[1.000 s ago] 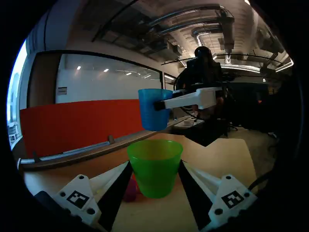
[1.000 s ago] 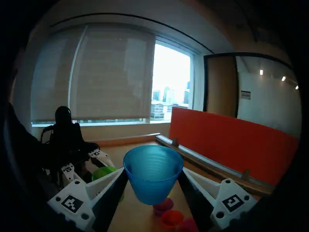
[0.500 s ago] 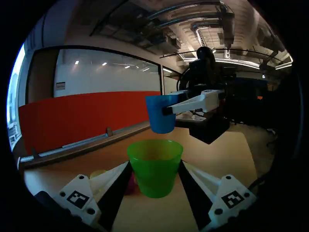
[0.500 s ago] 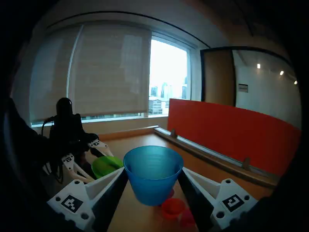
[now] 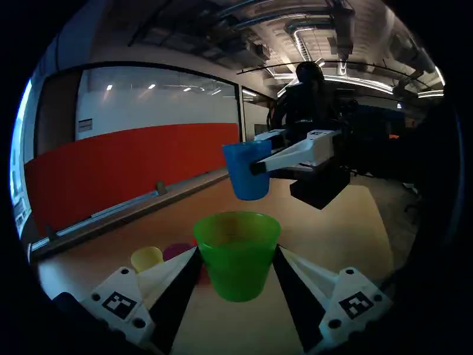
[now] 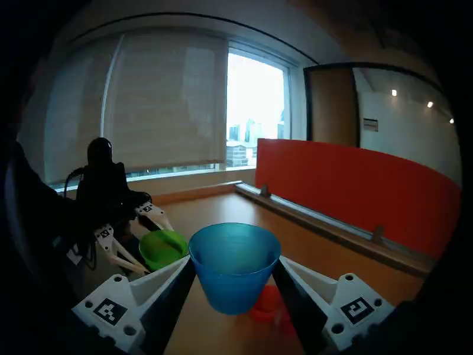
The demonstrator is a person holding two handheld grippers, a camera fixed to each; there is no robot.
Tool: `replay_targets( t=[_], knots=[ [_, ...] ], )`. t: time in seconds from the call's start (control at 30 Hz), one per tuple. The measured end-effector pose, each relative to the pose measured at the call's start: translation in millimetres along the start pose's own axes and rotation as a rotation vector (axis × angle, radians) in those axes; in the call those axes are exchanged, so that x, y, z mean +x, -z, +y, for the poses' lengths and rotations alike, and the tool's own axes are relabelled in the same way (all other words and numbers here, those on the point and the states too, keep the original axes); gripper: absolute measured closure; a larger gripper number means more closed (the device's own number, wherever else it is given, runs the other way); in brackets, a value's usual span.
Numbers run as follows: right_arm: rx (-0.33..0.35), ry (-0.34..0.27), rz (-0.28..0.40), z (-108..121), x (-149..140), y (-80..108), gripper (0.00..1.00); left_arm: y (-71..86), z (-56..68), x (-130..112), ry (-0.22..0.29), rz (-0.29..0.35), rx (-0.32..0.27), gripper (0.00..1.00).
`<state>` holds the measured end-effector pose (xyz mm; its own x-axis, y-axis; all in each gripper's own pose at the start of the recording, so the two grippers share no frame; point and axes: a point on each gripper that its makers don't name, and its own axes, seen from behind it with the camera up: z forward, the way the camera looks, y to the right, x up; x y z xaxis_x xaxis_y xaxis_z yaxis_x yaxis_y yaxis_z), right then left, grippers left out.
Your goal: Pour water
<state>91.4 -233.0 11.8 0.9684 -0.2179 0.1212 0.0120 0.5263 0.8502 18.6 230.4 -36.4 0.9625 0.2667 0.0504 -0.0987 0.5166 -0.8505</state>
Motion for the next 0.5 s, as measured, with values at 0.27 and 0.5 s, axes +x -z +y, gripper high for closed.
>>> replay_targets(
  t=[0.27,0.5],
  knots=[
    [0.007,-0.003,-0.046,-1,-29,1.3,0.11,-5.1,2.6,-16,0.004,-0.046,-0.012,0.19],
    [0.022,0.002,-0.096,-2,-53,3.2,0.10,-11.5,4.9,-34,-0.012,-0.103,-0.024,0.19]
  ],
)
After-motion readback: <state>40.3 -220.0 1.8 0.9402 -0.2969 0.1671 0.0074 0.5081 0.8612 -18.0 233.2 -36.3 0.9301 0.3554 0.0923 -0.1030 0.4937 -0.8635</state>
